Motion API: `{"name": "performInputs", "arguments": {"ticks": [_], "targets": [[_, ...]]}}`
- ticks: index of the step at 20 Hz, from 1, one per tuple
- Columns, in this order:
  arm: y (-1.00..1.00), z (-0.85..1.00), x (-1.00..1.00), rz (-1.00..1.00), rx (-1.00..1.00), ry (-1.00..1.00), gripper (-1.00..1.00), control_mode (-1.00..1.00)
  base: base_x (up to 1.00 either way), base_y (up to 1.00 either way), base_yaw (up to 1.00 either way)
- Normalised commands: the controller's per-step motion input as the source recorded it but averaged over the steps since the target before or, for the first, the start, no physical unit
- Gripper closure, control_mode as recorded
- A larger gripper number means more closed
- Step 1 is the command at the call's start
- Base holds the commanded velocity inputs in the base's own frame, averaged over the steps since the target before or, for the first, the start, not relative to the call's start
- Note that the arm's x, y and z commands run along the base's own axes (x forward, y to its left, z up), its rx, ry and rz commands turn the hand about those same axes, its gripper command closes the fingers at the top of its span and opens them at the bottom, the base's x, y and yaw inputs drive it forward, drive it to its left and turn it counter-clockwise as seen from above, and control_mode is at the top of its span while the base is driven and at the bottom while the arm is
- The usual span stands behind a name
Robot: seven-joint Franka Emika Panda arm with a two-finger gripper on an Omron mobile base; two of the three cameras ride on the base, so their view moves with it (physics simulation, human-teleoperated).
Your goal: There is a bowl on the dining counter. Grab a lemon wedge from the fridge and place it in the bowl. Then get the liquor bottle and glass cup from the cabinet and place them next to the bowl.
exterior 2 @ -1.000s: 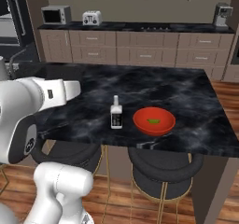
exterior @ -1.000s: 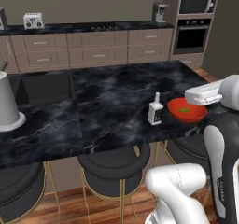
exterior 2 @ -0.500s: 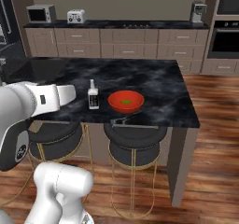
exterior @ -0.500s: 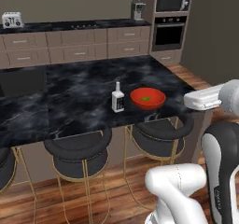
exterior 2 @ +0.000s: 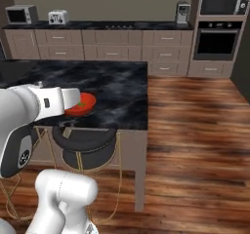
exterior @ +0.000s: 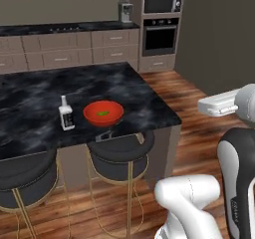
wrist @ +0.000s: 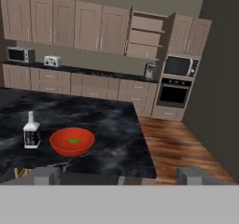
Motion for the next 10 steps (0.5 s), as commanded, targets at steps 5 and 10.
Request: {"name": "performInputs", "arguments": {"ticks": [5,10], "targets": [[0.00,0.00,0.00,0.00,0.00,0.00,-1.00,1.00,0.26,-1.00,0.00],[0.00,0.00,0.00,0.00,0.00,0.00,-1.00,1.00,0.74,-0.98,0.00]]}}
